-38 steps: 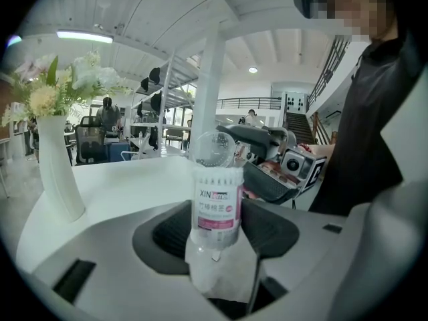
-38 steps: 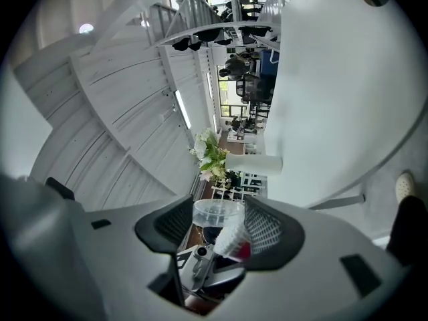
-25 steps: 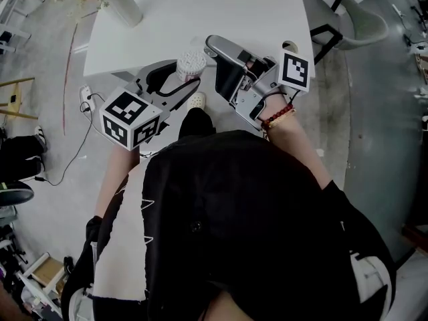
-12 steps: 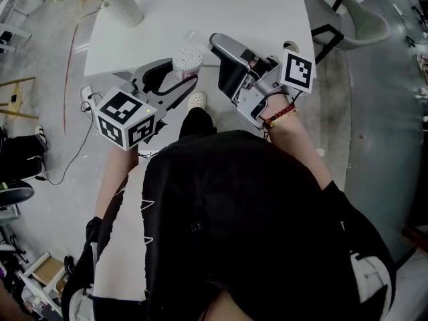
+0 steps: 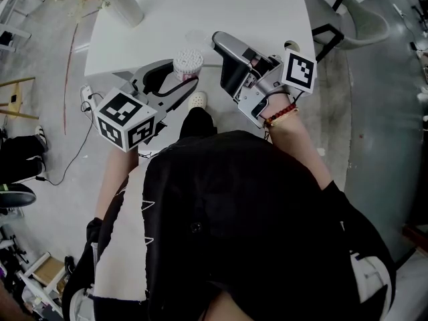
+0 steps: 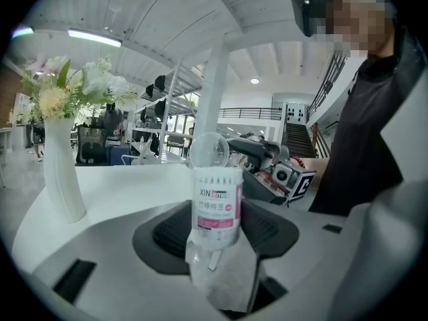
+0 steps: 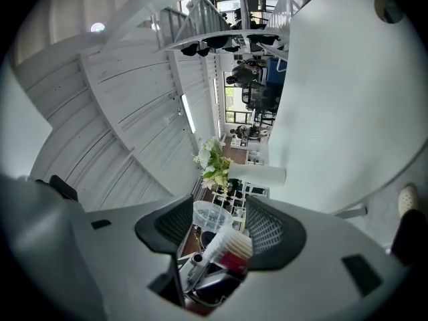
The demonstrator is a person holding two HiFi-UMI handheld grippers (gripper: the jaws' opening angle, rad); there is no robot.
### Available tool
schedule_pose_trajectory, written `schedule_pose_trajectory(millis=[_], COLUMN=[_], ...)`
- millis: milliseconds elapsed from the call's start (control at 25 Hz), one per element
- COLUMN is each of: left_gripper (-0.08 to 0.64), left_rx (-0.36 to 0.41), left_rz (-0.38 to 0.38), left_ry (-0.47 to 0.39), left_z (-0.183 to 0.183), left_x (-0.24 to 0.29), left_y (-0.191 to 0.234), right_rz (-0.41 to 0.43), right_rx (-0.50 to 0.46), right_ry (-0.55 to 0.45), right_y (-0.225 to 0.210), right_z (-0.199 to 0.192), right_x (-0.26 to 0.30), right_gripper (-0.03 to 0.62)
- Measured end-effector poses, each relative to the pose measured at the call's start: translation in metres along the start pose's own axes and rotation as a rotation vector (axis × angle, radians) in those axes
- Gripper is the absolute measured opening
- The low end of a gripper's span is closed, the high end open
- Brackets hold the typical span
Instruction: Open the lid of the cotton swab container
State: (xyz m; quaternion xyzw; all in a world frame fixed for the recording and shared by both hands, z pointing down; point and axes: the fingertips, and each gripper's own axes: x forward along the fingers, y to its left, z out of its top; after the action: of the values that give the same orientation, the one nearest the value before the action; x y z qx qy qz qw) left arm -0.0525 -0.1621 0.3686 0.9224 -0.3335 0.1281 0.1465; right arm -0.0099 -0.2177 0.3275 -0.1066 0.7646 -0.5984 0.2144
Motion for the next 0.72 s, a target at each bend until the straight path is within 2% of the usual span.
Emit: schedule_pose_trajectory(millis=[720], left_gripper=[0.241], left_rx=[0.017], left_rz=[-0.035], left_ry=[-0.026], left_z=[0.001], left_x=[-0.014], left_y=[-0.004], right_rz=[-0.034], right_rx=[0.010], right_ry=[-0.043], right_y=[-0.010], right_z=[0.005], right_x=[-0.004], right_gripper=[0.232])
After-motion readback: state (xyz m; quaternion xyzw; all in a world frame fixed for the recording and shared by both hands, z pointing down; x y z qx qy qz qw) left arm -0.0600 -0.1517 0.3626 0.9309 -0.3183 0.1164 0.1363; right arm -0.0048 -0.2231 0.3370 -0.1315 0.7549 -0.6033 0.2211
